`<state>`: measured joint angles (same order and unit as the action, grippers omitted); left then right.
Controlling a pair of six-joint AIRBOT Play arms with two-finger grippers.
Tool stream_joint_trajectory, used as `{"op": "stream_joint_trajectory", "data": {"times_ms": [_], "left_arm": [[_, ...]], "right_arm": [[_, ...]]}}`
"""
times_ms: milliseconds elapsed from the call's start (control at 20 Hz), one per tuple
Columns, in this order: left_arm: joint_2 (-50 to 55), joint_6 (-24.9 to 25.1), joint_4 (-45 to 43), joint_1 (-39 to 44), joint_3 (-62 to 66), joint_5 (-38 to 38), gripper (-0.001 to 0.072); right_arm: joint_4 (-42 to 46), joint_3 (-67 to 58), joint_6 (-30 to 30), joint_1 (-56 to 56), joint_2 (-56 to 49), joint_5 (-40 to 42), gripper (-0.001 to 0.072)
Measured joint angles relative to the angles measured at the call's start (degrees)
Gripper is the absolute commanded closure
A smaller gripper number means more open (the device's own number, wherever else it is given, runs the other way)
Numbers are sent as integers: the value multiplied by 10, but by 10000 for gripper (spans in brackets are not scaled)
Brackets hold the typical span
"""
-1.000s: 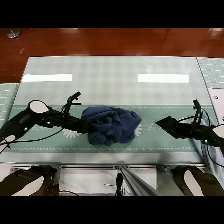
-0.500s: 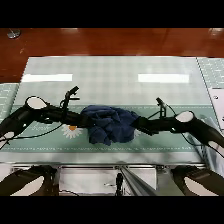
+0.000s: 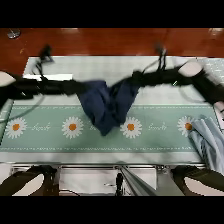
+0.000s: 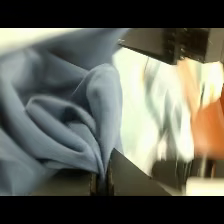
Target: Fold the shirts.
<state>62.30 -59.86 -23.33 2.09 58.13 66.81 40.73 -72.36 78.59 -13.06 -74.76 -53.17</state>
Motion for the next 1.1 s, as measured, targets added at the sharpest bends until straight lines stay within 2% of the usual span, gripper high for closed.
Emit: {"op": "stream_joint_trajectory", "data": {"times_ms": [100, 250, 400, 550, 850, 1100], "left_arm": [[-5, -60, -33, -39, 113, 3, 688], [-13, -127, -108, -84, 288, 56, 688], [-38, -157, -174, -104, 416, 106, 687], [-91, -178, -234, -112, 478, 139, 687], [-197, -200, -277, -108, 476, 219, 686], [-238, -207, -259, -106, 306, 242, 686]], "right_arm": [[58, -147, 23, 31, 24, -47, 687], [130, -311, 36, 58, 75, -129, 687], [176, -389, 35, 69, 155, -198, 687], [218, -418, 35, 73, 239, -251, 687], [259, -420, 73, 76, 345, -384, 687], [245, -288, 100, 76, 388, -458, 687]]}}
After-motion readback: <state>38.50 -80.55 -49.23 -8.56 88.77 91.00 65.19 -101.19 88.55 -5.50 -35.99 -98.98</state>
